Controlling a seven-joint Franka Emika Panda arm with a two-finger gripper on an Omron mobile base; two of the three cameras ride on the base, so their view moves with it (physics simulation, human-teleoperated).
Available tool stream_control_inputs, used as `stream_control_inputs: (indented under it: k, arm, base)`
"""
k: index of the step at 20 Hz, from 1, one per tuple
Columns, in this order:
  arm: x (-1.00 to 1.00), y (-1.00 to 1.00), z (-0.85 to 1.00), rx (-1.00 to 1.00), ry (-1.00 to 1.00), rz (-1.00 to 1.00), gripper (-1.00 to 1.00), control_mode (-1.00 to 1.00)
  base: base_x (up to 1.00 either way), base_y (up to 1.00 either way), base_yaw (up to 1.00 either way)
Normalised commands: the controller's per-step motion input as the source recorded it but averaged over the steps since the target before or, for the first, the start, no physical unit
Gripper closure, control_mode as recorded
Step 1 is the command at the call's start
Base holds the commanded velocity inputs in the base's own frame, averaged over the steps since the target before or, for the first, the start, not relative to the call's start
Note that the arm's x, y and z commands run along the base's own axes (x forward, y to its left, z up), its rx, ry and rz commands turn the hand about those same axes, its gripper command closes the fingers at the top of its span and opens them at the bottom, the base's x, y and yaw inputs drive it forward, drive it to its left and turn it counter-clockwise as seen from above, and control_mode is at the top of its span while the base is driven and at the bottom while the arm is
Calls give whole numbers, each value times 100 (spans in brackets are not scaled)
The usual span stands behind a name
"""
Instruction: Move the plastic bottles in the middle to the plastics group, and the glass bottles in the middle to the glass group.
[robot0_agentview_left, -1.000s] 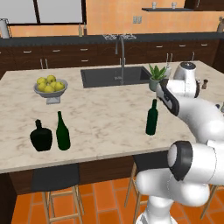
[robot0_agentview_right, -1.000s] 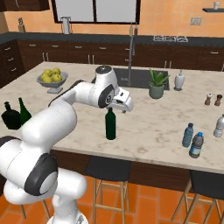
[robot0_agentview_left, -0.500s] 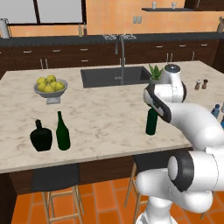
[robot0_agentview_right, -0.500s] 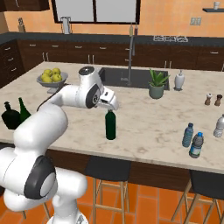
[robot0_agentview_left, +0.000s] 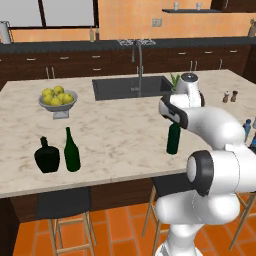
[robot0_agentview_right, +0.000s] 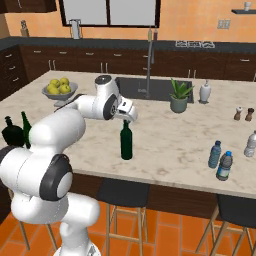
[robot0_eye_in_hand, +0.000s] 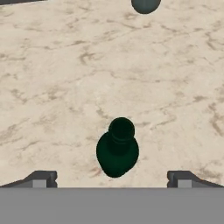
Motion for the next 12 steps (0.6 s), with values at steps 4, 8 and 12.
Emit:
stream_control_inputs:
  k: [4, 8, 12]
  arm:
    - [11, -9, -15, 0, 0, 6, -100, -100]
    - [14, 0, -30, -2, 0, 3, -100, -100]
    - [22, 0, -19, -3, 0, 2, -100, -100]
  base:
    - [0, 0, 0]
    - [0, 0, 0]
    - [0, 0, 0]
